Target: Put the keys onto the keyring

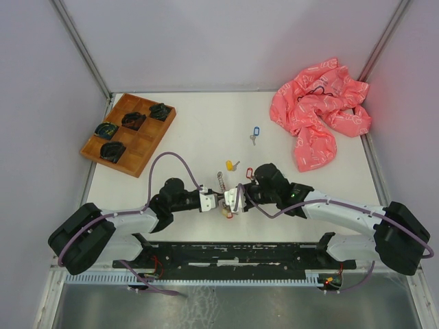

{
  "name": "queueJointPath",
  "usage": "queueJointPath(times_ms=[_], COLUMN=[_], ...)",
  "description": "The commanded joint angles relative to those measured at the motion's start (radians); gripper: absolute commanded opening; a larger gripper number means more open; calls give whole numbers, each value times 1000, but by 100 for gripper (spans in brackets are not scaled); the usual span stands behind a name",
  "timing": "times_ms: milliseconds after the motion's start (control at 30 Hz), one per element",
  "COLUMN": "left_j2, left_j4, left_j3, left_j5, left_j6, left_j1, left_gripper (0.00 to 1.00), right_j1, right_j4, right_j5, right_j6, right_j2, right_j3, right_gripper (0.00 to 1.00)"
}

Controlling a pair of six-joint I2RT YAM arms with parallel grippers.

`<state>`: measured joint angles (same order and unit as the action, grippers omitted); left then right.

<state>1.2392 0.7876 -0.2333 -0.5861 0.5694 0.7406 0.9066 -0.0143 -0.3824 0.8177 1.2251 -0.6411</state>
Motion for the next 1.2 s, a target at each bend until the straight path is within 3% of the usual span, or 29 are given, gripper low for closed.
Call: queueJointPath(times_ms=[0, 667, 1167], left_j2=[-10, -15, -15], left_j4=[88, 86, 78], left_j3=[-22, -10, -13], left_j5=[-18, -4, -1], left_j6=[6, 7, 12], left_j1=[-3, -3, -3], left_gripper=[3, 3, 3], right_j1=[11, 19, 20], right_j4=[28, 20, 28], right_j5=[-17, 40, -10], right_j6=[8, -8, -20], right_j2=[7, -20, -16], right_j3=[-18, -12, -16], right_gripper=[1, 1, 1])
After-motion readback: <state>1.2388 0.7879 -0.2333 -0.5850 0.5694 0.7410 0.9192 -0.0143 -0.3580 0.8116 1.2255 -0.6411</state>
